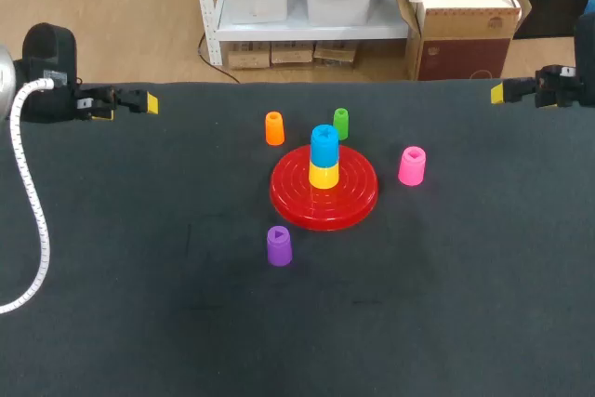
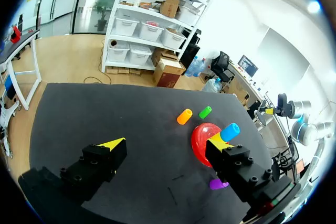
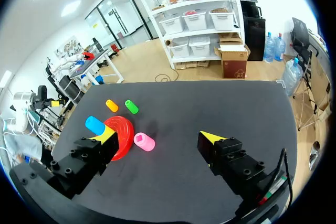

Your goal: Pick up and stack the cylinders on the red base in this order: pink,purple,orange,green

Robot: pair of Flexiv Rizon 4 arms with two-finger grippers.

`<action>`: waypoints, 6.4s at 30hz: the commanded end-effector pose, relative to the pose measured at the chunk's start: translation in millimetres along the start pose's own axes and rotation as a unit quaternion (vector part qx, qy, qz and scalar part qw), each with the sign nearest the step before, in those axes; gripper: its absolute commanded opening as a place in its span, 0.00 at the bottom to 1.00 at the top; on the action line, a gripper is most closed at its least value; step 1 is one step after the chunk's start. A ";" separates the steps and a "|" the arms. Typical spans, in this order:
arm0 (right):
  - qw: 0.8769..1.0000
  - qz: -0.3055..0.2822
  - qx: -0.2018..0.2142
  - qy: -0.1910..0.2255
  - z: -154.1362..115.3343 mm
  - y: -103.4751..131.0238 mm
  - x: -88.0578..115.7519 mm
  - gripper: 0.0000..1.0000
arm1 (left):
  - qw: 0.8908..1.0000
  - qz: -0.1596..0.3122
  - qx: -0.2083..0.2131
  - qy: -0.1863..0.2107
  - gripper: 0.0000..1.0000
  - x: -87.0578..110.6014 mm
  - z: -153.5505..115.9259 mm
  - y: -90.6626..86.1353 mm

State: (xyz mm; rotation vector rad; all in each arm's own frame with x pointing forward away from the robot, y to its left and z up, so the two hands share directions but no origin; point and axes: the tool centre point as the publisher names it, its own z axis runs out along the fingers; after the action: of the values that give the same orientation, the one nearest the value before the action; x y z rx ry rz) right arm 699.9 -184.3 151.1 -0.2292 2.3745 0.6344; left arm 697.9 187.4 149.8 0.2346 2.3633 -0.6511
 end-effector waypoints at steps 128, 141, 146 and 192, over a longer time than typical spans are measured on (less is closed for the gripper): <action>1.000 0.000 -0.001 0.000 0.2 -0.8 0.2 1.00 | 0.819 0.415 0.390 0.063 1.00 -3.8 4.4 -82.5; 1.000 0.000 -0.001 0.000 0.2 -0.8 0.2 1.00 | 0.845 0.380 0.371 0.068 1.00 13.9 11.1 -64.8; 1.000 0.000 -0.001 0.000 0.2 -0.8 0.2 1.00 | 0.862 0.375 0.334 0.071 1.00 17.4 12.3 -54.5; 1.000 0.000 -0.001 0.000 0.2 -0.8 0.2 1.00 | 0.917 0.347 0.192 0.029 1.00 10.5 18.8 -29.6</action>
State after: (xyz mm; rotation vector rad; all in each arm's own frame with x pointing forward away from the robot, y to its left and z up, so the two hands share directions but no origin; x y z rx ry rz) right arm 700.0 -184.3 151.1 -0.2292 2.3746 0.6343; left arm 690.8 152.0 143.2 1.2141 1.9748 -0.7367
